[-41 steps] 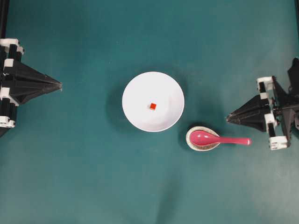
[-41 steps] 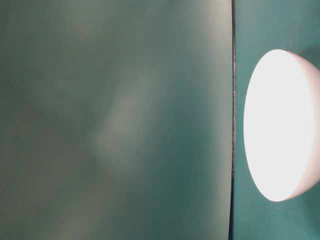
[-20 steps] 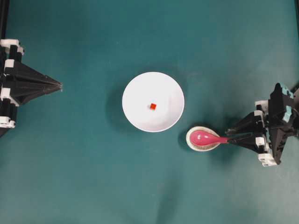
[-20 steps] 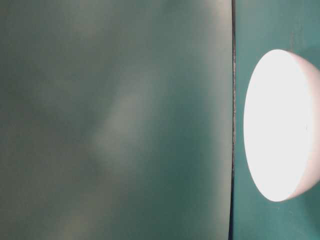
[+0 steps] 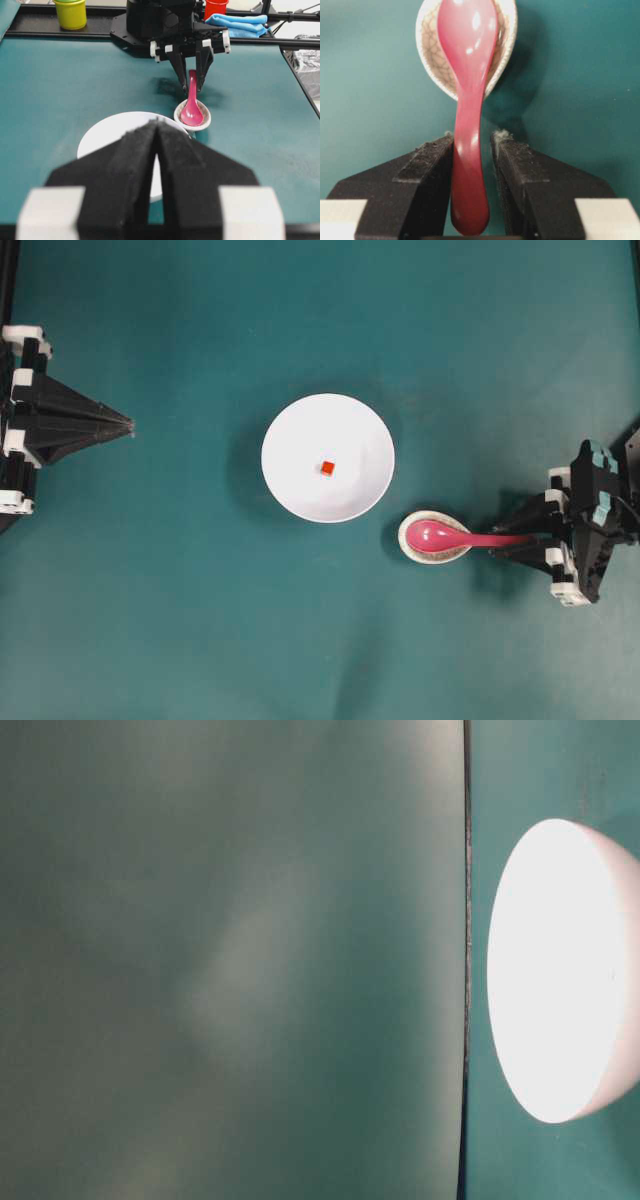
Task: Grip the spoon and scoop the red block from the bowl with right arm.
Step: 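Close the right gripper on the pink spoon handle, then lift the spoon and carry it over the white bowl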
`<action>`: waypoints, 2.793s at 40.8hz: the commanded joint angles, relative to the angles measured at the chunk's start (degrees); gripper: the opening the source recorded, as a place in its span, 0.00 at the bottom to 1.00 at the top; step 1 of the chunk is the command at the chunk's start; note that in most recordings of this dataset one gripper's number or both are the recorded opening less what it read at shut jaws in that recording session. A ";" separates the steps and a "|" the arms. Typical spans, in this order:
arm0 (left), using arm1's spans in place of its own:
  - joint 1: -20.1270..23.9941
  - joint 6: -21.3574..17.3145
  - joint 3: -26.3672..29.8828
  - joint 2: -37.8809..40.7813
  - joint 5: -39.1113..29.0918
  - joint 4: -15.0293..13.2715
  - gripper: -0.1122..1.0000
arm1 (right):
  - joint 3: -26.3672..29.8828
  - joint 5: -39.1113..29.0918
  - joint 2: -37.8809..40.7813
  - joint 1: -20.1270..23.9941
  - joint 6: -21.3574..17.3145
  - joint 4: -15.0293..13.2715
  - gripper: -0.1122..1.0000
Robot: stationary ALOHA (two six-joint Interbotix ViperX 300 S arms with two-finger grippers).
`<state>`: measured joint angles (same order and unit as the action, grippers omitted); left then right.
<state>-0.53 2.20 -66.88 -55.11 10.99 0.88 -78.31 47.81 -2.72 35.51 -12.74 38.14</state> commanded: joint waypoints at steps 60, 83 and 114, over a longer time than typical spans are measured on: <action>-0.09 0.00 1.41 0.44 -1.23 0.09 0.10 | 2.81 3.87 -2.90 0.00 14.33 3.25 0.32; -0.18 0.00 1.49 0.62 -1.23 0.09 0.10 | 21.01 -32.17 -24.70 -27.25 28.39 3.25 0.32; -0.18 0.00 1.41 0.62 -1.23 0.09 0.10 | 52.29 -88.68 -4.57 -46.93 25.84 -5.45 0.32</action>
<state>-0.53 2.20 -66.88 -54.84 9.49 0.88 -28.65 -40.25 -7.65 -11.25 13.97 34.54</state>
